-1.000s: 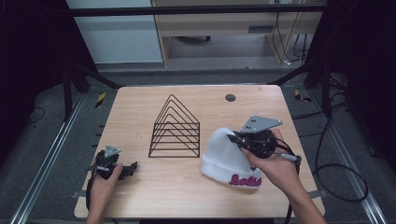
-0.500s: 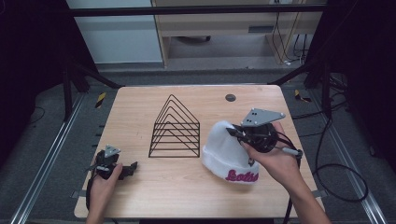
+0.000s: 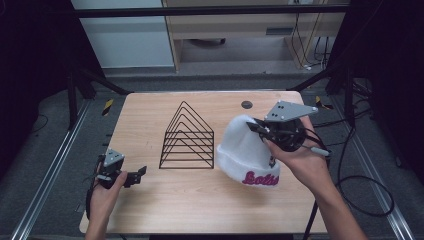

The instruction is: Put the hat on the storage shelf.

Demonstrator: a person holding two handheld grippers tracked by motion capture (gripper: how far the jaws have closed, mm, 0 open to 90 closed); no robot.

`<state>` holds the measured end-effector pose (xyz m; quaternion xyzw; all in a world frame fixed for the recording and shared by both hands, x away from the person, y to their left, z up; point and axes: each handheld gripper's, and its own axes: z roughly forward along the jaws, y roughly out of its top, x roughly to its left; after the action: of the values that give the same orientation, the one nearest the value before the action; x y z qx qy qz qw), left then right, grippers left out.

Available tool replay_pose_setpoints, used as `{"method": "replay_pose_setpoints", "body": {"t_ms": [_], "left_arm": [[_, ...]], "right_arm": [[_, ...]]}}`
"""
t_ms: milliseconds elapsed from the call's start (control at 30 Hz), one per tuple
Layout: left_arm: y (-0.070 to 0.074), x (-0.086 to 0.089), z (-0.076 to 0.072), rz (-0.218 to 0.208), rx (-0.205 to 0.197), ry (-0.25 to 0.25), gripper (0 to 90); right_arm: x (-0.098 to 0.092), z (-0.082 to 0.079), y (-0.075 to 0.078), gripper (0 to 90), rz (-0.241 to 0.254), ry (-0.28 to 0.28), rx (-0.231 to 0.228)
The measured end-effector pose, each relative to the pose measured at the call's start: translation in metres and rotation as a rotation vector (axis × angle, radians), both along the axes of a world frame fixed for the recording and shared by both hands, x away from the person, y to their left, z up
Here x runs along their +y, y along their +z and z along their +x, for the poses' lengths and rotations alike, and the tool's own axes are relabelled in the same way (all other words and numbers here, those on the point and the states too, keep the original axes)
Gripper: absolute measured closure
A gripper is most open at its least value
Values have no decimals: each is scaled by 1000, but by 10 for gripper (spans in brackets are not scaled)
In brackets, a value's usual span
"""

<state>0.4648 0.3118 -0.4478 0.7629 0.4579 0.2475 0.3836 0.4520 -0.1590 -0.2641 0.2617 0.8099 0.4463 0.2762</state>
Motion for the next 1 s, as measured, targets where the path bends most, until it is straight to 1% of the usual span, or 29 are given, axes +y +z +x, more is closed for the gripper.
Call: {"method": "replay_pose_setpoints", "body": {"t_ms": [33, 67, 100, 133, 167, 233, 267, 300, 333, 367, 400, 433, 467, 500, 567, 600, 633, 667, 700, 733, 767, 900, 967, 1000], "left_arm": [[14, -2, -2, -17, -33, -16, 28], [14, -2, -2, -17, -33, -16, 28], [25, -3, -3, -41, -50, -40, 28], [30, -3, -3, -55, -56, -46, 28], [30, -3, -3, -55, -56, -46, 28], [39, -4, -2, -74, -62, -66, 29], [43, -5, -1, -77, -64, -77, 29], [48, -6, -1, -79, -70, -84, 29], [56, -9, -1, -85, -75, -102, 29], [56, -9, -1, -85, -75, -102, 29], [60, -11, -1, -89, -76, -115, 29], [68, -15, 0, -94, -81, -143, 29], [72, -18, -1, -90, -88, -151, 29], [72, -18, -1, -90, -88, -151, 29], [79, -22, -2, -85, -99, -164, 30], [83, -25, -2, -85, -102, -174, 30], [91, -30, -4, -93, -113, -198, 30], [91, -30, -4, -93, -113, -198, 30], [98, -34, -4, -107, -118, -220, 31], [98, -34, -4, -107, -118, -220, 31], [103, -39, -3, -108, -120, -234, 32], [110, -50, 1, -80, -123, -254, 35], [113, -52, 1, -80, -125, -260, 36], [117, -56, 2, -83, -133, -273, 37]], "right_arm": [[-1, 1, 4, 847, 4, -3, -7], [-1, 1, 6, 847, 4, -7, -10], [-1, 2, 8, 847, 5, -7, -15], [-2, 2, 10, 847, 7, -10, -18], [-2, 2, 10, 847, 7, -10, -18], [-2, 4, 16, 847, 14, -18, -32], [-2, 4, 16, 847, 14, -18, -32], [-2, 5, 21, 847, 26, -20, -45], [-2, 5, 24, 847, 31, -22, -51], [-2, 5, 24, 847, 31, -22, -51], [-1, 6, 29, 847, 40, -25, -65], [-1, 7, 31, 847, 42, -30, -73], [0, 8, 32, 847, 47, -34, -78], [0, 8, 32, 847, 47, -34, -78], [0, 12, 38, 847, 63, -47, -95], [0, 12, 38, 847, 63, -47, -95], [-1, 14, 41, 847, 78, -57, -103], [-1, 14, 41, 847, 78, -57, -103], [0, 16, 44, 847, 91, -60, -109], [0, 16, 44, 847, 91, -60, -109], [1, 18, 46, 847, 93, -63, -118], [4, 20, 50, 847, 101, -71, -134], [5, 22, 53, 847, 114, -69, -138], [6, 23, 54, 847, 115, -70, -144]]}}
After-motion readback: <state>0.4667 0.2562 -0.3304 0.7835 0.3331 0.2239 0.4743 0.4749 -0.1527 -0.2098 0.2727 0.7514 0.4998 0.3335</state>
